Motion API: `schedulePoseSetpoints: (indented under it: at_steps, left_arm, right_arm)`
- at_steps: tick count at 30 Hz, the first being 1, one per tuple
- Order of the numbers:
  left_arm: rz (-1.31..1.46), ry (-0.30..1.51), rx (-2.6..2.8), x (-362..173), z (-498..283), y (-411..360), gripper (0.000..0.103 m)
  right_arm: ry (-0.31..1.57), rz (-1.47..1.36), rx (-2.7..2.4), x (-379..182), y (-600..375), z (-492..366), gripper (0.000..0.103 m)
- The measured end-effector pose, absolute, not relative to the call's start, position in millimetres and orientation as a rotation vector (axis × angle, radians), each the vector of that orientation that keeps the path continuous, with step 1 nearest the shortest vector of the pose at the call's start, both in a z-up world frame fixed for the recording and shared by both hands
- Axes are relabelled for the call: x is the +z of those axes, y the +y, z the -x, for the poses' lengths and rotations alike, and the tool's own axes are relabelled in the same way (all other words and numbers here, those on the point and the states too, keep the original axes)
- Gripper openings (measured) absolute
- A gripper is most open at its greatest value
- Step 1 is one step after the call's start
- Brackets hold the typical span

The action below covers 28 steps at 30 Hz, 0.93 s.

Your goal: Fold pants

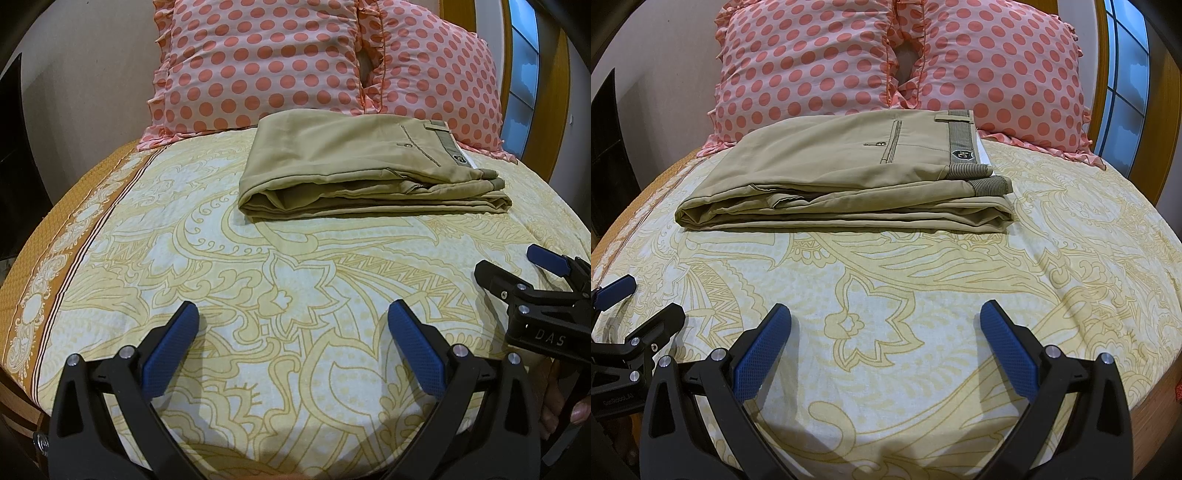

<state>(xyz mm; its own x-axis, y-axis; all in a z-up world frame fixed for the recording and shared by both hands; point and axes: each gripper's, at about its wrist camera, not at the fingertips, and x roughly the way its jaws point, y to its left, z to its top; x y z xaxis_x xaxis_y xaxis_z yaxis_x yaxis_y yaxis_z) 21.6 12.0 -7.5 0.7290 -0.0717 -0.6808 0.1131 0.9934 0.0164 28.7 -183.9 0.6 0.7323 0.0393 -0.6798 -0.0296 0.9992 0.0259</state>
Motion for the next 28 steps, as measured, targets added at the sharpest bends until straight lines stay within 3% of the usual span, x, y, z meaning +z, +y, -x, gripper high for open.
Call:
schedulePoseSetpoints:
  at_steps: [28]
  left_arm:
    - [-0.054, 0.738, -0.094, -6.9, -22.9, 13.4, 0.101]
  right_arm:
    - [0.745, -0.014, 0.038, 0.9, -185.2, -27.9, 0.102]
